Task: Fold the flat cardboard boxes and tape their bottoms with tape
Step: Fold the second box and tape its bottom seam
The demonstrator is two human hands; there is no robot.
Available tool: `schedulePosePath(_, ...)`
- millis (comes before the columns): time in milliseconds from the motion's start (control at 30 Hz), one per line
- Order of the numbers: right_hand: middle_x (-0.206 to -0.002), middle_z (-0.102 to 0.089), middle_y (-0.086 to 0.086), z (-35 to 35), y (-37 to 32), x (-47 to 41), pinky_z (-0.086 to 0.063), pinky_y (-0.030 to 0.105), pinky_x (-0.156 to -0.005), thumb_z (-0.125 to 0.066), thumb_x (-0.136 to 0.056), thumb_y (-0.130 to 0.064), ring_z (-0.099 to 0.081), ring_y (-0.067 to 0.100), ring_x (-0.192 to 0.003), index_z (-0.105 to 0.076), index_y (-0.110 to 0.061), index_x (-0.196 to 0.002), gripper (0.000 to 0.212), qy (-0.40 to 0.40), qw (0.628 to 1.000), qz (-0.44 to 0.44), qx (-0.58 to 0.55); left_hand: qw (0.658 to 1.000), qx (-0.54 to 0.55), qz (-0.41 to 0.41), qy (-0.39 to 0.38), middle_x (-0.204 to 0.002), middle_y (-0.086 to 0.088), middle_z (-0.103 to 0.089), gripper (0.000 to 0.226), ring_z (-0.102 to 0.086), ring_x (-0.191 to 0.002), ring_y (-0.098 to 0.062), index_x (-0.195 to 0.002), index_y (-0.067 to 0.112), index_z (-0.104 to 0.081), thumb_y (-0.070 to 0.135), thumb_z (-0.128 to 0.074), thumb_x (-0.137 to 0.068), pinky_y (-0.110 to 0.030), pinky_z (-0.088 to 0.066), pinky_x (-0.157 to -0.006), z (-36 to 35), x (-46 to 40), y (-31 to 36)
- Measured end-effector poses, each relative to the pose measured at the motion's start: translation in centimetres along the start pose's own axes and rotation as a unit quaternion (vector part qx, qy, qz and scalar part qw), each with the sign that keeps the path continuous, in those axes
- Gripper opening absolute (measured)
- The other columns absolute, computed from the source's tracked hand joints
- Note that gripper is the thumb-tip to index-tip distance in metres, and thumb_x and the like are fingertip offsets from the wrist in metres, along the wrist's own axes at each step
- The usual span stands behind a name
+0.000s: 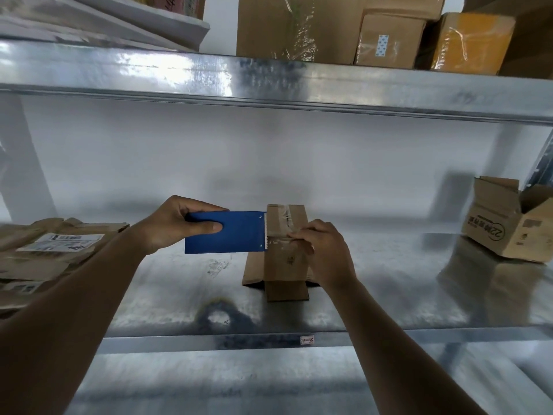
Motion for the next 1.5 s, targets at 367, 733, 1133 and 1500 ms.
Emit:
schedulePosePath(367,-0.111,-0.062,-0.009,1.2,-2.8,-1.6,-0.049,0.028,-0.075,-0.069,-0.093,-0.02,-0.054,0.015,-0.101,-0.067,-0.023,-0.106,0.014,-0.115,0.988,-0.033,0.1,1.0,-0.024,-0.003,-0.001,-0.117,-0.001,-0.078,0.044,-0.074,-0.11,-0.019,-0.125,0.016,-0.074,0.01,-0.079,-0.082,-0.029,-0.06,-0.093,0.7,-0.3,-0.7)
schedulePosePath(733,-0.145,-0.062,-0.008,-1.5,-3.2,-2.2,-0.044,0.035,-0.113,-0.05,-0.109,-0.035,-0.056,0.018,-0.134,-0.063,-0.028,-0.14,0.034,-0.122,0.991,0.0,0.063,1.0,0.009,-0.001,0.004,-0.12,-0.004,-0.077,0.061,-0.073,-0.112,-0.024,-0.121,0.023,-0.078,0.045,-0.092,-0.066,-0.035,-0.06,-0.095,1.5,-0.1,-2.3)
schedulePosePath(1133,-0.132,-0.064,-0.01,-3.8,-2.4,0.3,-0.059,0.035,-0.089,-0.065,-0.1,-0.038,-0.061,0.015,-0.117,-0.067,-0.036,-0.134,0.034,-0.055,0.993,-0.02,0.102,1.0,0.005,-0.003,-0.011,-0.12,-0.003,-0.077,0.053,-0.073,-0.112,-0.023,-0.12,0.029,-0.078,0.044,-0.09,-0.071,-0.035,-0.061,-0.093,1.1,0.0,-2.9)
schedulePosePath(1500,-0.134,-0.066,-0.005,-3.7,-2.5,0.0,-0.056,0.035,-0.094,-0.063,-0.102,-0.034,-0.061,0.018,-0.12,-0.069,-0.03,-0.135,0.034,-0.06,0.995,-0.025,0.079,0.999,-0.023,-0.002,-0.023,-0.122,-0.001,-0.076,0.04,-0.072,-0.113,-0.022,-0.12,0.03,-0.078,0.015,-0.078,-0.082,-0.038,-0.06,-0.096,2.0,0.3,-2.9)
Point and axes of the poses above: each hand's wrist, its own x-axis away from the middle knuckle, its own z-axis out of the back of the hand, y = z × x, the point moved 1 cm from there along -x, towards the middle knuckle
